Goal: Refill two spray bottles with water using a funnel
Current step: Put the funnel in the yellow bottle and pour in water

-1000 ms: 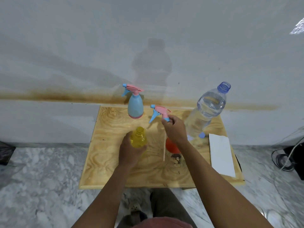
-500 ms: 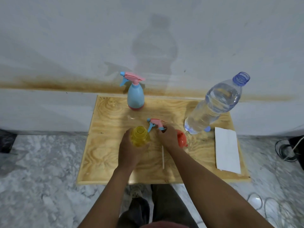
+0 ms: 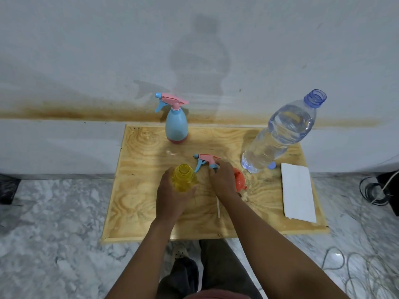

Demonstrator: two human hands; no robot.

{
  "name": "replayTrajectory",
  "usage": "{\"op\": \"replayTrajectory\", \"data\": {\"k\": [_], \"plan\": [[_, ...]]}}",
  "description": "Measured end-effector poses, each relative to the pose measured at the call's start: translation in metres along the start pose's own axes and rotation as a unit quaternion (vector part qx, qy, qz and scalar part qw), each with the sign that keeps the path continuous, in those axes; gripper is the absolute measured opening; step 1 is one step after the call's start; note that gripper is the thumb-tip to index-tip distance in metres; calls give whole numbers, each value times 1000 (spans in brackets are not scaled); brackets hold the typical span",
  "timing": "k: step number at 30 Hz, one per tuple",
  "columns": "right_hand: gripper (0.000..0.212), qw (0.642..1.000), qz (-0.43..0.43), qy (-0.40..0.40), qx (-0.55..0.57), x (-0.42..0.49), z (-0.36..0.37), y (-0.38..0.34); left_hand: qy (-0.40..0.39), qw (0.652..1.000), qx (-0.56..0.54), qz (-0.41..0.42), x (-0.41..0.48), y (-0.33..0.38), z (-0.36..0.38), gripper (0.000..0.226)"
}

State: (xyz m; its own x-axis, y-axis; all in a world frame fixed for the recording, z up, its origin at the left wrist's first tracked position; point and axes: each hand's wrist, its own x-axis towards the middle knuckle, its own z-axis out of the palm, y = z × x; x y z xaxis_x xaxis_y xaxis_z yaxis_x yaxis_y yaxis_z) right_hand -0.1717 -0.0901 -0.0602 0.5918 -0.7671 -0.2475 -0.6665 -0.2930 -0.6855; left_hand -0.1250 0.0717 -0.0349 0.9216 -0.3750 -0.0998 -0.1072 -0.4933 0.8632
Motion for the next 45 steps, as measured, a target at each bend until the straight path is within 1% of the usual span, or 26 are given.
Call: {"op": "replayTrajectory", "data": {"k": [2, 3, 5, 6, 8, 10, 11, 13, 15, 18, 22, 26, 30, 33, 38, 40, 42, 43, 45], "plan": [[32, 1000, -21, 14, -11, -11, -7, -4, 1, 1000, 0, -1, 0, 0, 0, 73], [29, 998, -44, 34, -28, -18, -11, -6, 3, 1000, 1, 0, 0, 0, 0, 73], [22, 987, -105, 102, -70, -35, -18, -7, 5, 1000, 6, 2, 0, -2, 2, 75], [19, 980, -122, 139, -75, -44, -22, -6, 6, 1000, 8, 2, 0, -3, 2, 76], [13, 973, -101, 200, -48, -59, -29, 0, 5, 1000, 6, 0, 0, -3, 3, 77], [20, 974, -33, 224, -9, -68, -37, 12, 6, 1000, 2, 2, -1, -3, 5, 77], [27, 975, -2, 224, 0, -68, -40, 20, 6, 1000, 0, 4, -2, -2, 6, 77], [43, 980, 40, 193, 6, -62, -46, 37, 4, 1000, 2, 6, -4, 0, 9, 78], [51, 988, 50, 146, 10, -51, -52, 49, 4, 1000, 6, 0, -5, 1, 11, 79], [54, 994, 39, 98, 19, -37, -56, 59, 10, 1000, 6, -3, -5, 2, 13, 77], [48, 998, 14, 60, 9, -28, -54, 60, 12, 1000, 12, 4, -6, 3, 13, 74], [36, 997, 23, 67, 13, -27, -56, 58, 9, 1000, 20, 8, -6, 4, 13, 75], [31, 997, 10, 78, 8, -30, -66, 50, 4, 1000, 22, 7, -7, 5, 12, 76], [31, 993, -32, 113, -3, -33, -78, 35, -7, 999, 32, 5, -7, 4, 11, 81], [29, 979, -126, 158, 34, -41, -95, 1, -41, 998, 54, 3, -8, 7, 2, 107], [27, 973, -172, 146, 49, -40, -99, -12, -38, 998, 52, 26, -10, 14, -7, 109], [25, 971, -204, 106, 71, -38, -102, -27, -25, 995, 63, 77, -10, 22, -18, 99], [24, 972, -204, 78, 85, -37, -104, -36, -15, 991, 72, 111, -9, 26, -23, 92], [21, 976, -176, 20, 124, -38, -109, -55, 4, 982, 76, 174, -7, 34, -33, 78]]}}
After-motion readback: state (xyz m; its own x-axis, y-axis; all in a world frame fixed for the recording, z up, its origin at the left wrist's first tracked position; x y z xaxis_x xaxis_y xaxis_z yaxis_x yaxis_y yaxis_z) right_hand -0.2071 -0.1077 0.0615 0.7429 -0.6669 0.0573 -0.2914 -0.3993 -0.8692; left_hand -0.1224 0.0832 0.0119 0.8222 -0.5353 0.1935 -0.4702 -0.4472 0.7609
